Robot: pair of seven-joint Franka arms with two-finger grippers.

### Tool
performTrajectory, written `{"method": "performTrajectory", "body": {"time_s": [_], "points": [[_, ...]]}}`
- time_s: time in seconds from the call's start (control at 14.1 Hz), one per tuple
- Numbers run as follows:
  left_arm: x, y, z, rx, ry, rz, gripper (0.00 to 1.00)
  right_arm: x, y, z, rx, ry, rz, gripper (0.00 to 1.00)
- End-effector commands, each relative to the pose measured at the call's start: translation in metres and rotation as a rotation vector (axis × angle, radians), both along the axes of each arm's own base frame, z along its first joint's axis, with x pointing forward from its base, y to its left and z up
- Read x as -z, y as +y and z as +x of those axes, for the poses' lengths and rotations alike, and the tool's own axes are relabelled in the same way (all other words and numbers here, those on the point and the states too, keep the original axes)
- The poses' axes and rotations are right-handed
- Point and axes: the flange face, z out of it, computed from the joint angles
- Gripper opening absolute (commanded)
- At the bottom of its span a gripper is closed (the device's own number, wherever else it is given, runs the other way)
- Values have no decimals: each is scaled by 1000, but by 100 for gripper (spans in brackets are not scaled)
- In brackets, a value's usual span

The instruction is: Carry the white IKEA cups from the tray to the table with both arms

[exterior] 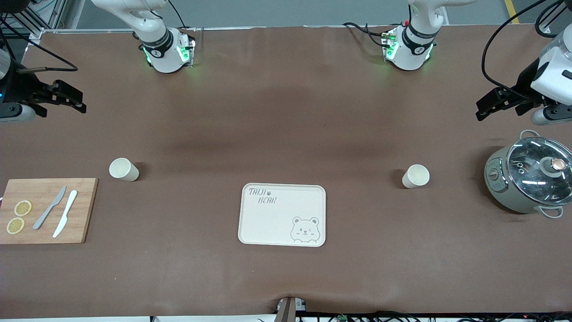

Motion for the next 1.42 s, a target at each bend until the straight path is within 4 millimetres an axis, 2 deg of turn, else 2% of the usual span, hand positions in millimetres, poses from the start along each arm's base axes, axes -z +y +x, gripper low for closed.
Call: {"method": "performTrajectory", "body": {"time_s": [0.0,0.14,0.28,0.78,0.92,1.35], "points": [[-6,-1,4,27,-13,16,100,-21,5,-3,25,-30,-5,100],[-6,-2,4,29,-13,16,100,-17,-2,-4,37,-12,-4,100],[0,-1,7,26,-4,16,100,-16,-4,-4,46,-7,-5,100],[1,-4,13,18,-4,10,100,-13,-8,-5,60,14,-6,100],[1,-4,13,23,-4,12,100,-8,-19,-2,84,25,-6,100],[1,-5,13,27,-2,10,100,-7,-14,-4,73,38,-5,100]]}}
